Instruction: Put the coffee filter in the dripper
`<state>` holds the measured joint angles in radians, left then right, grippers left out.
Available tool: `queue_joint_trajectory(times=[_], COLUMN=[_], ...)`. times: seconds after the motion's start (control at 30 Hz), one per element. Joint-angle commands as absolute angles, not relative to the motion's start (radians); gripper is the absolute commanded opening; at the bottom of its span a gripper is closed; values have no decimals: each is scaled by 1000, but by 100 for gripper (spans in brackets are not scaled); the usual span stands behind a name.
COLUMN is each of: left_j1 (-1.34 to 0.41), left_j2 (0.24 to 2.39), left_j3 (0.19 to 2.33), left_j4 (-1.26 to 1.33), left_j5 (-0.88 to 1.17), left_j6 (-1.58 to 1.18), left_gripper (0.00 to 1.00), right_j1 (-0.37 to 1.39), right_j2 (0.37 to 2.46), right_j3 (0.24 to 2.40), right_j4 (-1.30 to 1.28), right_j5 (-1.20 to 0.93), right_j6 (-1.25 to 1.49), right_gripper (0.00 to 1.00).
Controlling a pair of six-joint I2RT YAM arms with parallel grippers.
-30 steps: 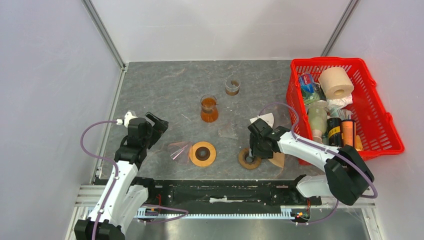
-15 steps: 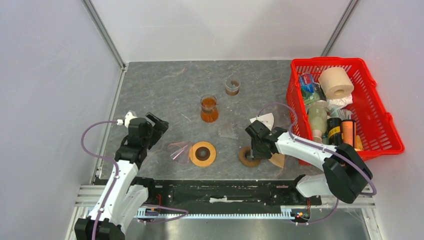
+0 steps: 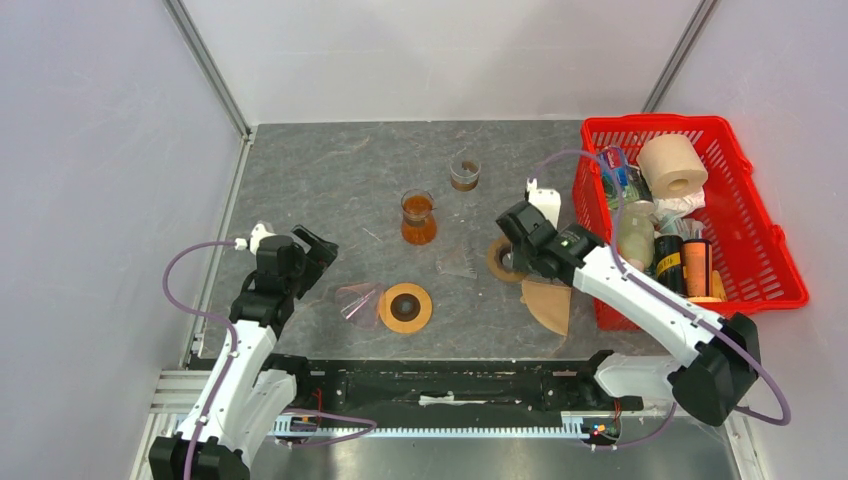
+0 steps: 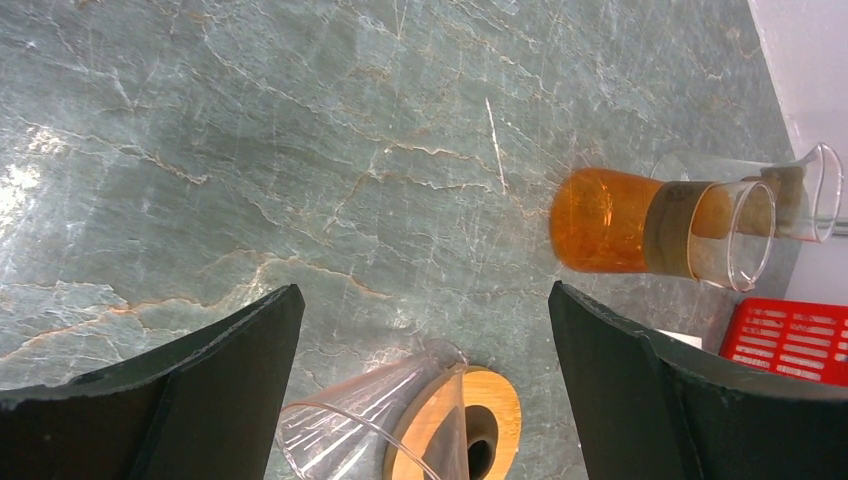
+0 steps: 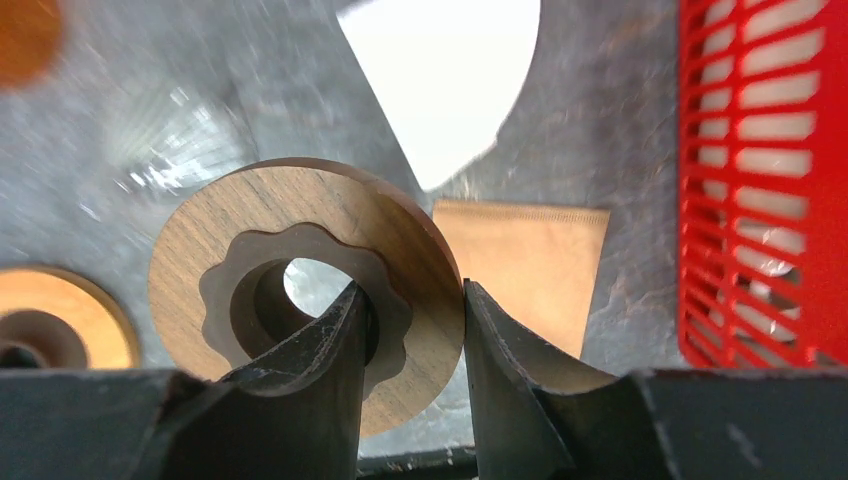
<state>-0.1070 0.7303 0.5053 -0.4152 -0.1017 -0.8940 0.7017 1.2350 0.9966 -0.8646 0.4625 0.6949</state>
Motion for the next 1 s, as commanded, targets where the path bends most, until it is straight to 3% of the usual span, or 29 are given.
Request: queue_joint_trajectory(times=[0.0, 0.13, 0.43, 0.7, 0.97], left_j1=[-107, -106, -107, -116, -147], left_j2=[725, 730, 768, 862, 955], left_j3=[534, 573, 674, 724, 754], left_j4=[-367, -360, -360, -328, -328], left_j5=[-54, -44, -5, 86, 87], left_j6=[-876, -880, -873, -862, -856], left_gripper=[100, 100, 100, 100, 100], right_j1=[699, 698, 665, 647, 641], right_j2=[1241, 1358, 1755, 2035, 2166], right_j3=[1169, 1342, 1814, 2157, 2242], right_j4=[-811, -719, -825, -995, -1004], right_j5=[623, 492, 94, 14, -6], right_j6=[646, 550, 421, 340, 329], right_gripper=[28, 28, 29, 31, 31])
